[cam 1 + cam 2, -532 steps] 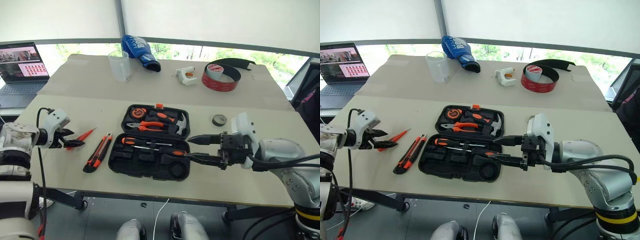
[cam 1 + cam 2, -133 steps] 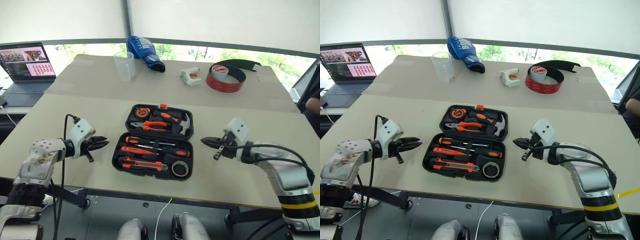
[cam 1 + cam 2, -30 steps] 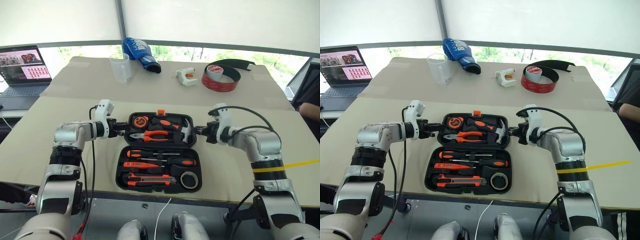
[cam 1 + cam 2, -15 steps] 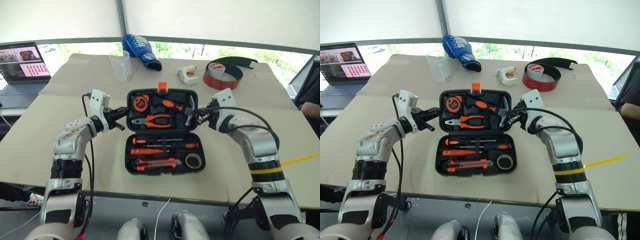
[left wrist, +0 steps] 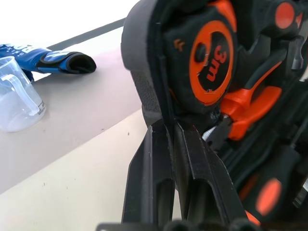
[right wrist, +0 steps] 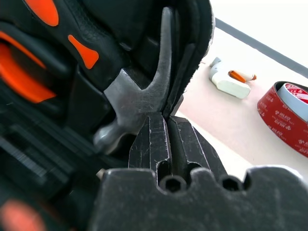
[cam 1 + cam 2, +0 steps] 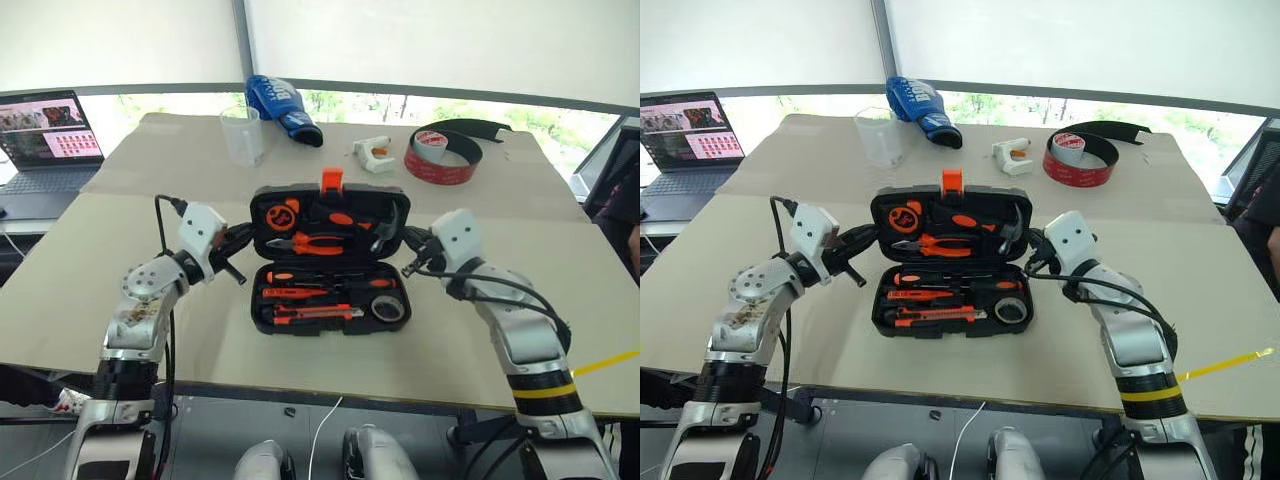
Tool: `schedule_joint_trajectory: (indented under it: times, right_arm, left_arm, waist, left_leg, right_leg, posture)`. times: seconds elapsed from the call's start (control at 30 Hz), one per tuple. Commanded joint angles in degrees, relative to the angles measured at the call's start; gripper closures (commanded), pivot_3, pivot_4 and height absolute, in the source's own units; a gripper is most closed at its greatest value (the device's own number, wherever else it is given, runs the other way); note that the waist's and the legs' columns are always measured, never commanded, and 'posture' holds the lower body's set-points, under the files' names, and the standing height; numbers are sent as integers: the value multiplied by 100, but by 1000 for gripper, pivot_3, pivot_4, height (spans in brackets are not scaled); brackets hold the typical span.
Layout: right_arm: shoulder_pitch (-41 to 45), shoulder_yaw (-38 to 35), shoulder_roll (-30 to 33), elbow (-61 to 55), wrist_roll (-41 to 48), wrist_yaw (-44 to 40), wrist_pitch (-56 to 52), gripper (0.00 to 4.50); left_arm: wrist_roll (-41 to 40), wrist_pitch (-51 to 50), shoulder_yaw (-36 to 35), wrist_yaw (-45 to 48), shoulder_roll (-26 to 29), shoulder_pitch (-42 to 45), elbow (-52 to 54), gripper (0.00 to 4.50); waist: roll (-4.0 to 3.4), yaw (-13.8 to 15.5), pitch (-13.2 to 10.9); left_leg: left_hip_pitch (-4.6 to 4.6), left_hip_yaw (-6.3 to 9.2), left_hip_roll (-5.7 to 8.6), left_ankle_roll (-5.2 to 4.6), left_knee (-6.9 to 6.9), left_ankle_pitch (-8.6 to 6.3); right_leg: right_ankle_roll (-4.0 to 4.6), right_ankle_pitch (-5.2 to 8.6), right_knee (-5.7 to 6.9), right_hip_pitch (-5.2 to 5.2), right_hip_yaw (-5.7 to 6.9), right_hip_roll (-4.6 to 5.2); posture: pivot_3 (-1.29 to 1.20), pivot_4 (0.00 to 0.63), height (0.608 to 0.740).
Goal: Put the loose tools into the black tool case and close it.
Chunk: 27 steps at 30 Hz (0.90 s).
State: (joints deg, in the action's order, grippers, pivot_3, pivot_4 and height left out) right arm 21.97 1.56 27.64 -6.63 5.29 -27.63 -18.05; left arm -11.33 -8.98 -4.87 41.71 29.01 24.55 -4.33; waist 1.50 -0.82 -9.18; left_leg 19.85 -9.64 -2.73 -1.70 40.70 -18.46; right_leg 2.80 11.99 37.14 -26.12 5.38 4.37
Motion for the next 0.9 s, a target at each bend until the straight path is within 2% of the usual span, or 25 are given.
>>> schedule_joint_trajectory:
  times: [0.03, 0.2, 0.47, 0.5, 0.53, 0.63, 0.73, 0.77, 0.83, 0.9]
  right_arm:
    - [-287, -12, 67, -323, 93, -203, -12, 4468]
    - [-482, -138, 182, -652, 280, -383, -90, 4468]
    - [-595, -209, 339, -886, 469, -731, -131, 1775]
    - [-726, -290, 428, -1071, 571, -846, -186, 1432]
    - [-857, -396, 520, -1255, 689, -959, -251, 1237]
    - [-1285, -859, 884, -1691, 987, -1190, -447, 1212]
    - [-1820, -1424, 1350, -1856, 1142, -1466, -519, 1212]
    - [-1985, -1619, 1482, -1877, 1234, -1572, -564, 1212]
    - [-2449, -2012, 1741, -1990, 1574, -1989, -757, 1212]
    - [-2811, -2133, 1926, -2129, 1819, -2297, -870, 1212]
  left_arm:
    - [-4, -63, -53, -81, 103, -94, 230, 4500]
    - [-160, -268, -125, -63, 179, -263, 543, 4500]
    - [-345, -489, -172, -27, 267, -466, 859, 4500]
    - [-450, -600, -242, 25, 330, -630, 1050, 3788]
    - [-537, -689, -326, 66, 399, -799, 1238, 3546]
    - [-754, -1029, -673, 93, 682, -1403, 1769, 2389]
    - [-1251, -1545, -1261, 531, 1191, -2256, 2329, 1191]
    - [-1433, -1688, -1497, 739, 1375, -2552, 2478, 991]
    - [-1541, -1884, -1936, 1155, 1808, -3095, 2372, 173]
    - [-1435, -1786, -2021, 1271, 2054, -3220, 1998, 32]
  waist:
    - [0, -1, 0]
    - [0, 0, 0]
    - [1, -14, 0]
    - [1, -13, 0]
    - [0, -11, 0]
    - [1, -3, -1]
    - [3, 12, -2]
    - [3, 18, -2]
    - [3, 21, -3]
    - [3, 40, -3]
  left_leg:
    - [1, 1, -3, 1, 0, 0]
    - [4, 2, -8, 1, 1, 1]
    - [9, 2, -8, 0, 1, 1]
    - [9, 2, -9, 0, 1, 1]
    - [8, 3, -11, 0, 1, 1]
    - [11, 7, -13, 1, -4, 1]
    - [25, 9, -10, -1, -1, 0]
    - [29, 10, -10, -2, -1, -1]
    - [28, 13, -12, -4, 2, -3]
    - [20, 16, -12, -6, -3, -5]
  right_leg:
    - [1, 0, 0, -2, 1, 0]
    - [33, -19, 0, -5, 2, -3]
    - [19, -11, -5, -9, 2, -6]
    - [18, -10, -5, -9, 0, -6]
    - [18, -10, -5, -9, 1, -5]
    - [26, -8, -5, -13, 3, -1]
    - [24, -7, -8, -19, 7, 2]
    - [21, -6, -13, -21, 6, 4]
    - [3, 5, -14, -17, 7, 6]
    - [2, 8, -15, -15, 8, 6]
  posture:
    - [0, 150, 730]
    - [0, 150, 730]
    - [0, 150, 730]
    - [0, 150, 730]
    - [0, 150, 730]
    - [0, 150, 730]
    - [0, 150, 730]
    - [0, 150, 730]
    - [0, 150, 730]
    - [0, 150, 730]
